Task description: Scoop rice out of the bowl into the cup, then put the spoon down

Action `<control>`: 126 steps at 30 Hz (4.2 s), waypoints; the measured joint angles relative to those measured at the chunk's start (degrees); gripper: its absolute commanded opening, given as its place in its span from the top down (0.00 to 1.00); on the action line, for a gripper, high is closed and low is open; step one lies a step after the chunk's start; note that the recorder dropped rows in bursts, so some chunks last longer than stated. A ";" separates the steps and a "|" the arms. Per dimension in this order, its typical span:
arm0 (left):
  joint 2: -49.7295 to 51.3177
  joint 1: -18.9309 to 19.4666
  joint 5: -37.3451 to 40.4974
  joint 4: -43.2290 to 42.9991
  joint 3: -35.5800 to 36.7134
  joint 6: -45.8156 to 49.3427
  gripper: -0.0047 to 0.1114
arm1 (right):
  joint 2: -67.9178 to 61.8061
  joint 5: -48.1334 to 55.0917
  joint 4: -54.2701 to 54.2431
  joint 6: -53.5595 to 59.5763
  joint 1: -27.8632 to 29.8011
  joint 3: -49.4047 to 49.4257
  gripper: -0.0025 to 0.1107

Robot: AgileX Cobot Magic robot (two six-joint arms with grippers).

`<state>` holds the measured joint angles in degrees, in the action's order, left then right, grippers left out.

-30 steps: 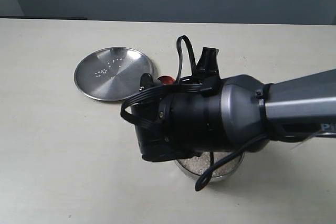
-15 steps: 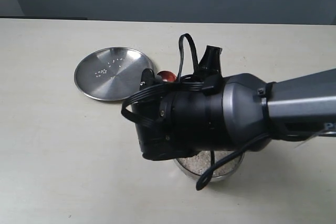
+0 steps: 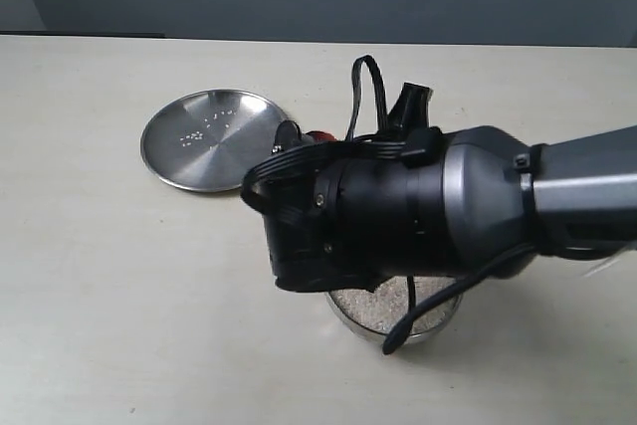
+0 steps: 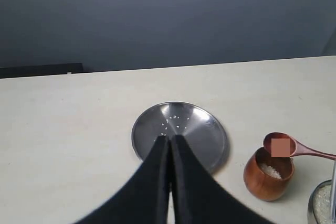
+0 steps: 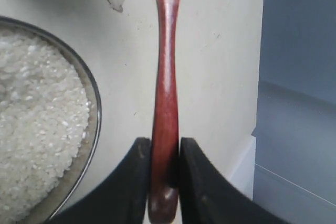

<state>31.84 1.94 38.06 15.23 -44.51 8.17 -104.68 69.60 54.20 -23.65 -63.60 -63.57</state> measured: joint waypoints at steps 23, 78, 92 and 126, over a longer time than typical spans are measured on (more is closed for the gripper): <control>0.00 0.00 0.00 -0.10 0.00 0.00 0.96 | -15.30 -36.03 -25.01 -16.80 8.54 -35.40 0.98; 0.00 0.00 0.00 -0.10 0.00 0.00 0.96 | -39.91 -17.39 -41.59 3.11 17.26 -61.14 0.71; 0.00 0.00 0.00 -0.10 0.00 0.00 0.96 | -34.89 -13.93 -36.16 3.11 17.15 -64.92 0.79; 0.00 0.00 0.00 -0.10 0.00 0.00 0.96 | 1.22 -11.26 -17.33 -0.15 18.29 -31.39 0.98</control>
<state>31.84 1.94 38.06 15.12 -44.51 8.17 -103.46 58.33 36.87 -23.80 -45.31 -94.96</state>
